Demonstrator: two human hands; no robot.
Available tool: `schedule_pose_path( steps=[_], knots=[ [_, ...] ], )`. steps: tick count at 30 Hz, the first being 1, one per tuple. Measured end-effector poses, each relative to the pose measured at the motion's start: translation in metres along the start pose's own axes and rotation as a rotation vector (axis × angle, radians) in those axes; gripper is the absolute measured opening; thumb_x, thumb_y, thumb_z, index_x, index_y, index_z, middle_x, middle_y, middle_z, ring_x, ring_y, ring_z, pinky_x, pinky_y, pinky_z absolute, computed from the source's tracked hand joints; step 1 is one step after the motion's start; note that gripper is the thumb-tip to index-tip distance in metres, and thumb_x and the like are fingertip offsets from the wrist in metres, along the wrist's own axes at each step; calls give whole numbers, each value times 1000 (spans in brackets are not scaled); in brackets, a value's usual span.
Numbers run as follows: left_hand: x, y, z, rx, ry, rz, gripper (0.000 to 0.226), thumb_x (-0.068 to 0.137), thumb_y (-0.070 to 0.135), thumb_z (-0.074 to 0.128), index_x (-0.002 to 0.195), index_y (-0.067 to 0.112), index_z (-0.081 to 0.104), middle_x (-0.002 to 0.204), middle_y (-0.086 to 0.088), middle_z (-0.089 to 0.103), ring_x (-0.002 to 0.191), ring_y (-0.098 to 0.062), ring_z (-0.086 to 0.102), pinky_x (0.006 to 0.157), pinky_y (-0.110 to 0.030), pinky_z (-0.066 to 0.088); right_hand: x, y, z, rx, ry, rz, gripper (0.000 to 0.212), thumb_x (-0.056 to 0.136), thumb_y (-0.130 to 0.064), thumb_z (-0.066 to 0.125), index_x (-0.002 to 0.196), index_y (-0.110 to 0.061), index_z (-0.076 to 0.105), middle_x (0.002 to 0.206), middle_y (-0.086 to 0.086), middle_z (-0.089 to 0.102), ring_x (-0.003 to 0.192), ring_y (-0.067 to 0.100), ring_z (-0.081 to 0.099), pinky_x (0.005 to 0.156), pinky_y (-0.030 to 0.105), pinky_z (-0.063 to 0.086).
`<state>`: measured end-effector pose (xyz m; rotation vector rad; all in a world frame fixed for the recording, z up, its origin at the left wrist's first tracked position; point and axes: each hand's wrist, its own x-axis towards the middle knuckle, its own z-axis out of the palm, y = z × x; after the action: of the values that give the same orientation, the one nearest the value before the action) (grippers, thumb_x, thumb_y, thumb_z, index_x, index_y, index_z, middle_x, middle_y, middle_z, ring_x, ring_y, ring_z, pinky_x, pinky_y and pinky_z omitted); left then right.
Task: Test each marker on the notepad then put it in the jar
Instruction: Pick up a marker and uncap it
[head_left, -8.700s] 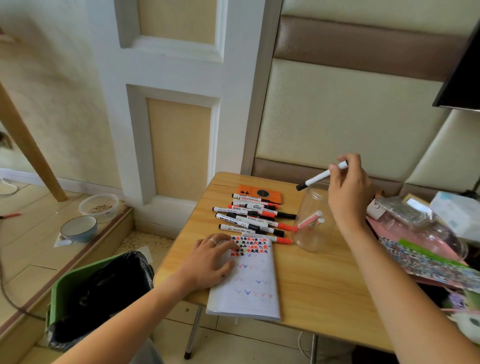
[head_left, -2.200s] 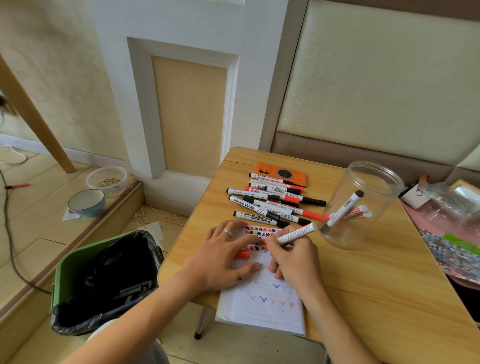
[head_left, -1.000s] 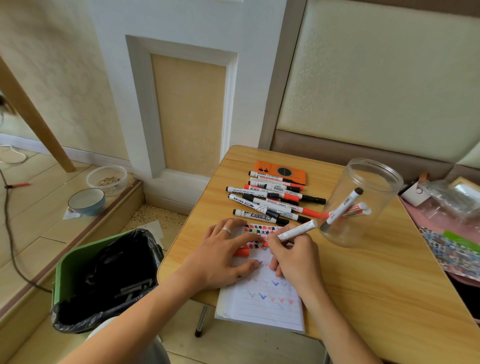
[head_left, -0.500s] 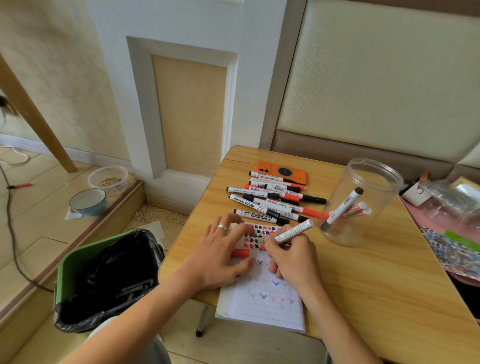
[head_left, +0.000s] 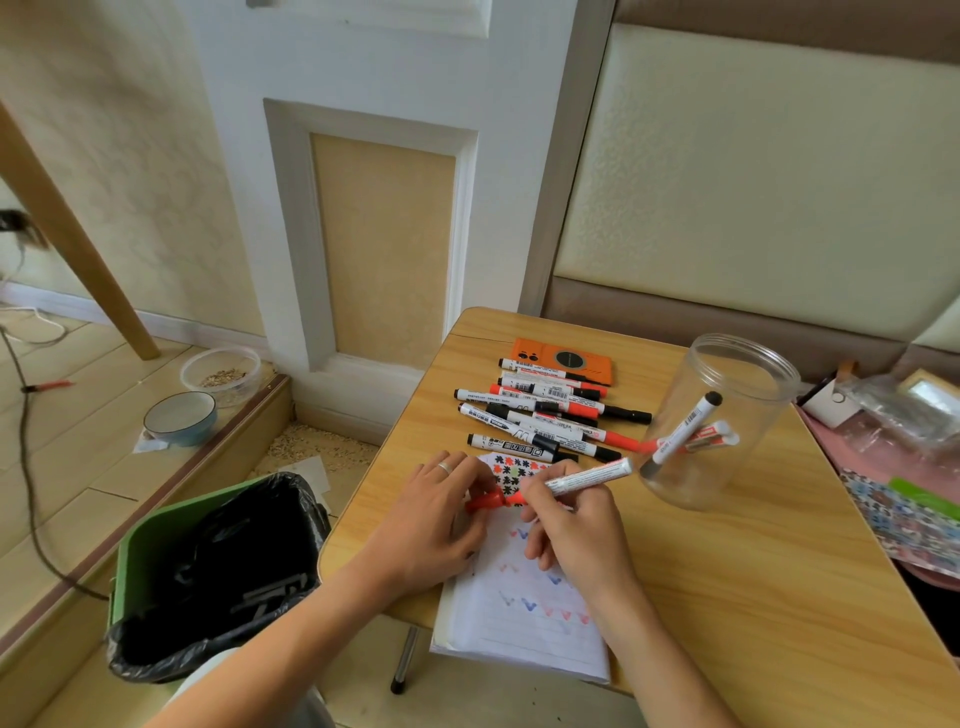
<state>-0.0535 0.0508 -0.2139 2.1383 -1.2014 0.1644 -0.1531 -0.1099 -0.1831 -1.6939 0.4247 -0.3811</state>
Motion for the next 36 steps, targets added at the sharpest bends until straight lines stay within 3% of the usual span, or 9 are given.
schedule_pose_path(
  steps=[6, 9, 13, 17, 19, 24, 27, 30, 36],
  knots=[
    [0, 4, -5, -49, -9, 97, 18, 89, 19, 54, 106, 22, 57, 98, 12, 51, 91, -11, 47, 78, -34, 45, -1, 1, 0, -37, -131, -54, 20, 97, -28, 71, 92, -10, 65, 70, 11, 70, 45, 19, 55, 39, 24, 40],
    [0, 5, -6, -76, 0, 102, 18, 90, 20, 52, 107, 19, 58, 98, 10, 52, 91, -11, 47, 78, -30, 45, -3, -2, -1, 3, -156, -44, 23, 93, -38, 75, 86, -17, 69, 60, 6, 58, 43, 16, 47, 40, 23, 36],
    [-1, 6, -6, -76, 0, 70, 20, 90, 24, 48, 107, 22, 56, 100, 12, 52, 95, -8, 47, 81, -31, 45, -3, -2, -5, 169, -80, 49, 53, 104, -58, 46, 89, -16, 74, 64, 15, 51, 46, 17, 44, 42, 25, 31],
    [-2, 5, -6, -100, -11, 61, 23, 92, 22, 46, 113, 23, 56, 105, 14, 51, 99, -5, 47, 83, -24, 43, 3, 1, -12, 359, 14, 111, 15, 102, -23, 59, 94, -11, 60, 62, 11, 50, 46, 16, 43, 39, 23, 29],
    [-3, 5, -6, -143, -3, 49, 18, 99, 18, 47, 114, 24, 54, 107, 15, 51, 99, -4, 48, 82, -19, 40, 4, 2, -15, 373, 6, 109, 15, 96, -15, 70, 95, -11, 56, 58, 13, 54, 45, 20, 48, 41, 25, 39],
    [-6, 5, -9, -252, 42, 24, 16, 106, 23, 44, 118, 26, 54, 108, 16, 58, 97, -5, 54, 83, -21, 41, 4, 5, -16, 278, -32, 46, 22, 90, -18, 78, 93, -5, 61, 66, 16, 64, 47, 23, 60, 46, 29, 52],
    [-1, 3, -10, -253, -7, 76, 24, 103, 40, 55, 121, 27, 63, 108, 16, 66, 95, -5, 62, 80, -23, 48, 1, 5, -13, 126, -116, -30, 25, 92, -31, 73, 94, -7, 67, 70, 14, 65, 52, 23, 61, 46, 30, 51],
    [1, -2, -8, -267, -21, 53, 28, 95, 46, 68, 116, 28, 71, 104, 18, 71, 92, -2, 66, 76, -20, 52, -2, 4, -15, -23, -272, -70, 17, 92, -28, 77, 96, -15, 67, 76, 4, 66, 55, 21, 58, 45, 29, 45],
    [4, -7, -4, -257, -50, 56, 22, 96, 46, 65, 107, 29, 72, 93, 16, 69, 82, -3, 63, 69, -25, 49, -2, 4, -19, -110, -329, -78, 15, 91, -23, 80, 99, -20, 67, 80, -2, 67, 57, 16, 59, 48, 27, 46]
  ],
)
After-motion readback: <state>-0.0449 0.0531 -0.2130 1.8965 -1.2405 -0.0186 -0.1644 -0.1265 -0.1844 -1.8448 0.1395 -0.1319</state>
